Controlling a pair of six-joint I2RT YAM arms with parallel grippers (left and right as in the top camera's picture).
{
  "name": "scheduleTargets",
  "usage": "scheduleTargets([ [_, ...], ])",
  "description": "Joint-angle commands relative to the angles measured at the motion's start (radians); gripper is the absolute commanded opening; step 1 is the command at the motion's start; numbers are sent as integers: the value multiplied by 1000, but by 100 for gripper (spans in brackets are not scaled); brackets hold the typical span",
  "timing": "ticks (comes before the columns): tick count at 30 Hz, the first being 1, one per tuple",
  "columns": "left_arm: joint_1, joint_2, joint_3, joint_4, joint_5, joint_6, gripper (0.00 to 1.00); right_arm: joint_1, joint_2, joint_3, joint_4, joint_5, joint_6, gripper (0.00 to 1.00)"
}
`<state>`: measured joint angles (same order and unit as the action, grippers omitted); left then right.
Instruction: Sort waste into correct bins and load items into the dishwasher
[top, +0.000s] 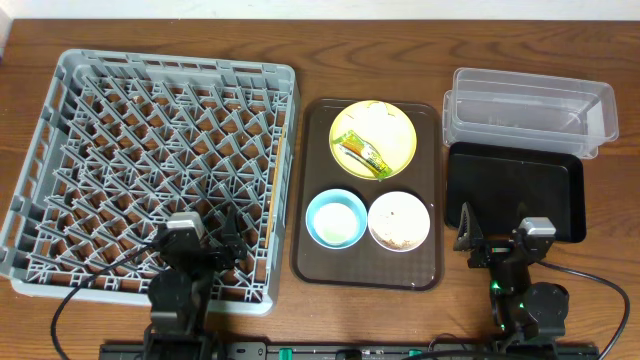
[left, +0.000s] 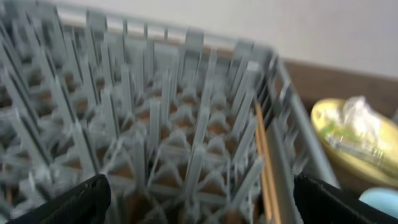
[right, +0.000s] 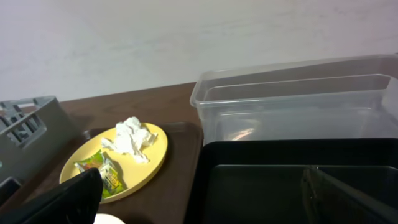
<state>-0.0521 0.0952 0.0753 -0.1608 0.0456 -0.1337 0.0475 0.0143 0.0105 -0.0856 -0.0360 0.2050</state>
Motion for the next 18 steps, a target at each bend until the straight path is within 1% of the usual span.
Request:
scheduleTargets([
  [1, 5, 71, 73, -43, -8, 2, 96, 12, 14, 33, -38, -45, 15, 99],
  [5, 5, 160, 166, -127, -8, 2, 95, 12, 55, 84, -104, -52, 15, 99],
  [8, 5, 240, 274, -231, -9, 2, 96, 12, 134, 164, -185, -69, 14, 99],
  [10, 5, 280, 313, -263, -9, 2, 96, 12, 186, 211, -217, -89, 13, 100],
  [13, 5, 356, 375, -326, -8, 2, 96, 12, 296, 303, -266, -121, -33, 99],
  [17, 5, 478, 497, -485, -8, -2, 96, 12, 545, 504, -381, -159, -92, 99],
  [18, 5, 497, 518, -506, -8, -2, 96, 12, 579, 532, -399, -173, -100, 99],
])
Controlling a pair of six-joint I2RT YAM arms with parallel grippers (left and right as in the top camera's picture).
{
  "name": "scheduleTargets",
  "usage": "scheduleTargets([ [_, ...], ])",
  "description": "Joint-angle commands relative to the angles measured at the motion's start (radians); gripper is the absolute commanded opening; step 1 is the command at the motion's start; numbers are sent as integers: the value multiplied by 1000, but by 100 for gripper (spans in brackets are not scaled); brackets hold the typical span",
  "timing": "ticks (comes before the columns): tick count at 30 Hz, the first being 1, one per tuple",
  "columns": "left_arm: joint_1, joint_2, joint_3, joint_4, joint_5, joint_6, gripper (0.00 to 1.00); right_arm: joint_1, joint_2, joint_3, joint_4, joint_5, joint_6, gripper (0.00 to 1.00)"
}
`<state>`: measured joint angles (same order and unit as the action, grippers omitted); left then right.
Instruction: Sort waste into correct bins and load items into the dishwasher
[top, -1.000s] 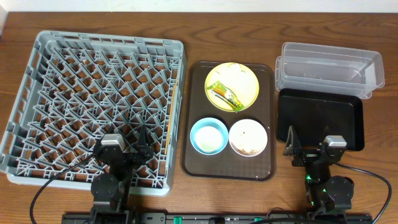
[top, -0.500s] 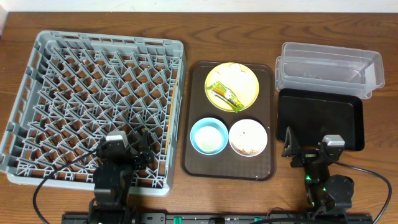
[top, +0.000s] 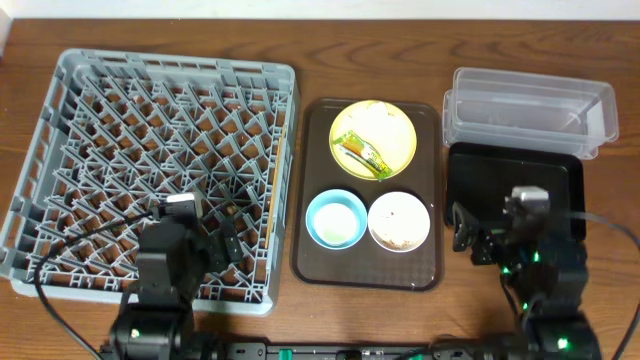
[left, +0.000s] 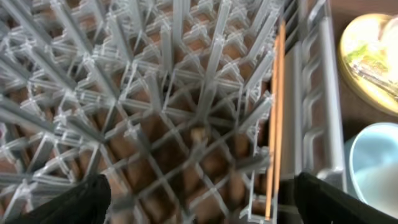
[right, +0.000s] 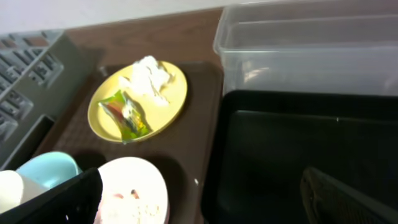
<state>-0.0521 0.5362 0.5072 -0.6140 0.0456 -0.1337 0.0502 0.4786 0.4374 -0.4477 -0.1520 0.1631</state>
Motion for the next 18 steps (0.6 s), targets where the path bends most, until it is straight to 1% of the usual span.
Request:
scheduleTargets([
  [1, 5, 79, 113, -80, -7, -2, 96, 9, 175, 155, -66, -80, -72, 99],
  [6, 5, 190, 227, -203, -1, -2, 96, 10, 415, 354, -200, -154, -153, 99],
  [10, 5, 283, 296, -282, 11, -2, 96, 10, 609, 531, -356, -179, -219, 99],
  [15, 5, 354, 311, -290, 37, -2, 96, 16, 830, 775, -584, -178, -274, 99],
  [18, 5, 373, 311, -290, 37, -2, 96, 35, 921, 892, -656, -190, -272, 99],
])
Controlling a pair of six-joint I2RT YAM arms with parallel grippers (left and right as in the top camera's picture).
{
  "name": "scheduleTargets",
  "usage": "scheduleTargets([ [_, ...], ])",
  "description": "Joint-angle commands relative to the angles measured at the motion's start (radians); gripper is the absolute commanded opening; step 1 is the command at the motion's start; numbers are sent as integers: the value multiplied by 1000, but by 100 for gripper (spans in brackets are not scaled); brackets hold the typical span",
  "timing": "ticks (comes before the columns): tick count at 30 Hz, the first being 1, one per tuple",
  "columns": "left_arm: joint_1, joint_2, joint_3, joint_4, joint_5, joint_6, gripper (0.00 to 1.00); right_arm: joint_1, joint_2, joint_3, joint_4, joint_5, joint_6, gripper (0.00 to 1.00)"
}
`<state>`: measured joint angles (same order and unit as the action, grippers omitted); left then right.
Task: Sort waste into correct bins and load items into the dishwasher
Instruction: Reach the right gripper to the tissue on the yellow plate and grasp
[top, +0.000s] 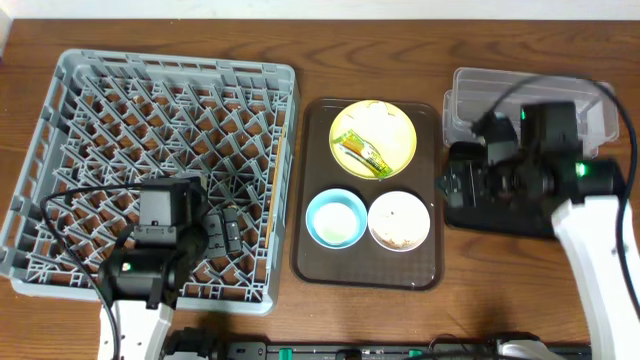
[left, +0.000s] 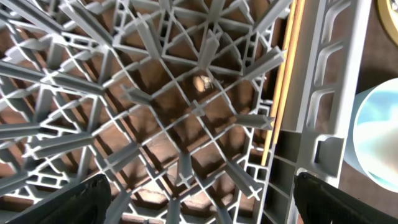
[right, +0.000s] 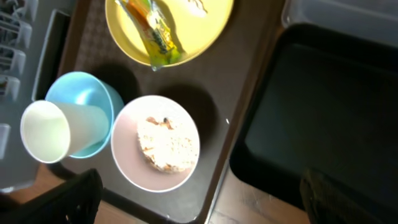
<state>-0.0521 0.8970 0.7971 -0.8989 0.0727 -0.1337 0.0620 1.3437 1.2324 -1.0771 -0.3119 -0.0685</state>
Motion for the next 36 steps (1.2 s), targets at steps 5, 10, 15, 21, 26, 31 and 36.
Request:
scheduleTargets([
  [5, 5, 16, 21, -5, 10, -2, 96, 67, 98, 161, 146, -126, -35, 99],
  [10, 5, 16, 21, -4, 10, -2, 96, 175, 141, 161, 332, 22, -34, 99],
  [15, 5, 16, 21, -5, 10, -2, 96, 302, 276, 161, 502, 235, -34, 93],
  [21, 5, 16, 21, -5, 10, -2, 96, 334, 442, 161, 591, 253, -34, 79],
  [26, 5, 16, 21, -5, 10, -2, 96, 333, 561, 161, 622, 264, 22, 70],
  [31, 5, 17, 21, -5, 10, -2, 96, 333, 643, 161, 662, 263, 84, 71],
  [36, 5, 17, 21, -5, 10, -2, 96, 332, 719, 161, 685, 340, 114, 71],
])
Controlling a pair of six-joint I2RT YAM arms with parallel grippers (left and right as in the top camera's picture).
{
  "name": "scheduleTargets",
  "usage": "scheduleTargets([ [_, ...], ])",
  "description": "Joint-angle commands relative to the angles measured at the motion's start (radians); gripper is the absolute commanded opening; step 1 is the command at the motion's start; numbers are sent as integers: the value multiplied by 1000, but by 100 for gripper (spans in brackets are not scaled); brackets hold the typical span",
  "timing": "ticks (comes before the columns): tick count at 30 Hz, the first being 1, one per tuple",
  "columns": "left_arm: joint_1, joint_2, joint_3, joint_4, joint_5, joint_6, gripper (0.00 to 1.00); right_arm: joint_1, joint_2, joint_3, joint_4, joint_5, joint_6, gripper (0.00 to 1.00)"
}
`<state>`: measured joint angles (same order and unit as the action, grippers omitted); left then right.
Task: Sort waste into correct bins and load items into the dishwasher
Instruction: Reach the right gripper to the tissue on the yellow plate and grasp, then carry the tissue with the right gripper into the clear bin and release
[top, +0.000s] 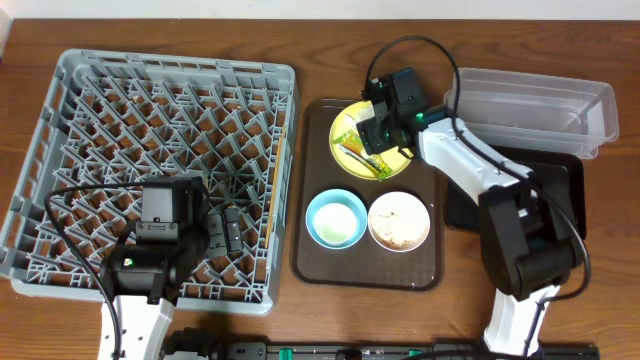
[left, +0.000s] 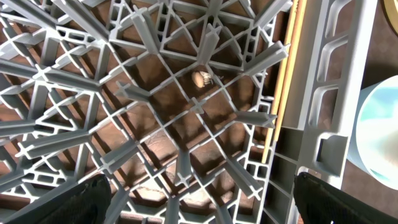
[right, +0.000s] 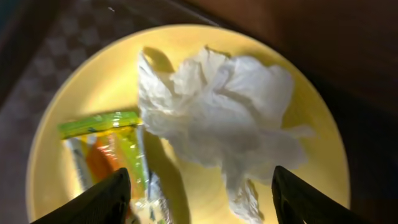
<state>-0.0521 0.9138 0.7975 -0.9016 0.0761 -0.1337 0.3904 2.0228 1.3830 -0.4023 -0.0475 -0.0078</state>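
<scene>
A yellow plate (top: 398, 132) at the back of the brown tray (top: 312, 262) carries a crumpled white tissue (right: 214, 109) and a green-orange wrapper (right: 109, 146). My right gripper (top: 379, 124) hovers low over that plate, open (right: 205, 199), with the tissue and the wrapper between its fingers' lines and nothing gripped. At the tray's front stand a blue bowl (top: 336, 218) and a pale bowl of food scraps (top: 399, 221). Over the front right of the grey dish rack (top: 60, 150), my left gripper (left: 199, 205) is open and empty.
A pair of chopsticks (left: 283, 93) lies along the rack's right side. A clear bin (top: 540, 105) stands at the back right with a black bin (top: 560, 200) in front of it. The right arm's cable arcs over the plate.
My right gripper was high near the black bin, looking down on the tray; now it is low over the yellow plate, open around the tissue. The left gripper has barely shifted.
Both grippers first rested low at the table's front edge, open. Then they were raised and tilted downward. Then the left hung over the rack's front right corner and the right over the black bin's left side. Now the right is at the plate.
</scene>
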Motion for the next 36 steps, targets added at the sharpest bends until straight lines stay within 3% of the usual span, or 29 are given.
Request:
scheduleTargets([
  [1, 5, 0, 20, -3, 6, -2, 96, 3, 45, 10, 16, 91, 62, 72],
  [15, 5, 0, 20, -3, 6, -2, 96, 3, 72, 10, 73, 92, 109, 62],
  [16, 5, 0, 20, -2, 6, -2, 96, 3, 75, 10, 75, 92, 109, 55],
  [27, 5, 0, 20, -2, 6, -2, 96, 3, 75, 10, 72, 92, 109, 20],
  [30, 5, 0, 20, -3, 6, -1, 96, 3, 71, 10, 54, 91, 109, 2],
  [36, 5, 0, 20, -3, 6, -1, 96, 3, 24, 10, -2, 88, 109, 1],
])
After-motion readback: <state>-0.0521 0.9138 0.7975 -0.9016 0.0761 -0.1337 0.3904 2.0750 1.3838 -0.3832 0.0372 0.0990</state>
